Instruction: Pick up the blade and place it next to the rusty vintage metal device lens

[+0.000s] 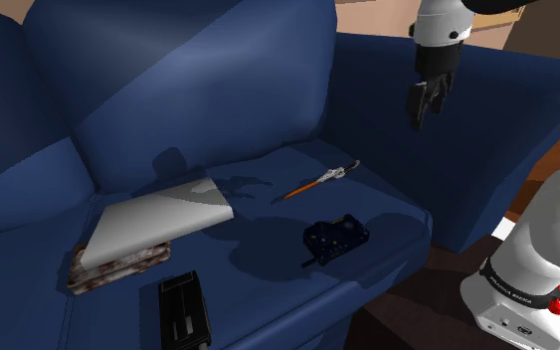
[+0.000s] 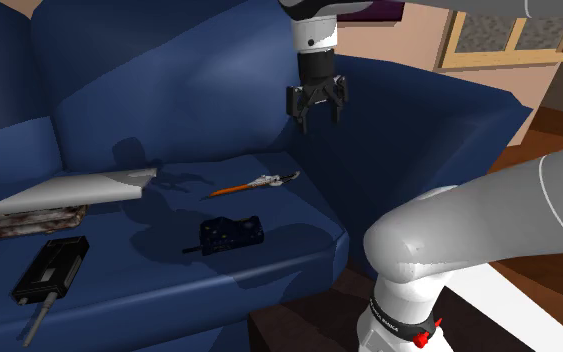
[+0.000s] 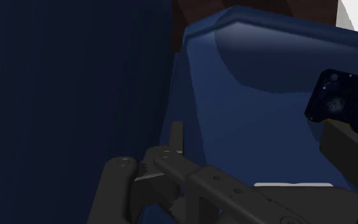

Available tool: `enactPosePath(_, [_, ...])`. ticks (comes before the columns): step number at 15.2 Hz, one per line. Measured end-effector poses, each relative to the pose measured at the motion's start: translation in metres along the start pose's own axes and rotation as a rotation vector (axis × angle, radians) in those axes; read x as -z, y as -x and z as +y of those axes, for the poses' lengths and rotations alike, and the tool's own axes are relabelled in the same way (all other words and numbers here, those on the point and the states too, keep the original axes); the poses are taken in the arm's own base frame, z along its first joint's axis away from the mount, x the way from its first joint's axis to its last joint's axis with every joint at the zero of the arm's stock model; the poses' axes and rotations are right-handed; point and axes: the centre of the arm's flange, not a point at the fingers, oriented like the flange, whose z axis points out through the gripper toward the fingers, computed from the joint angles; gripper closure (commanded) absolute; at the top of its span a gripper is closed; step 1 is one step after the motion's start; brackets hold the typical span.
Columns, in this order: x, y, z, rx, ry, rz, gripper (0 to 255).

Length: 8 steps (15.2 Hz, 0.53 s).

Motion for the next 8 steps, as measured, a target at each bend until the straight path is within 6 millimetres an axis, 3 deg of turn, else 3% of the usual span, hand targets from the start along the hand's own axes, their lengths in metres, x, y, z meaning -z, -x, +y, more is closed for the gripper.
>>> enactPosePath(3, [-0.008,-0.013,0.000,0.056,0.003,-0.001,0])
enactPosePath(8, [-0.041,-0.067,-0.002,0.282,0.015,-0.003,0])
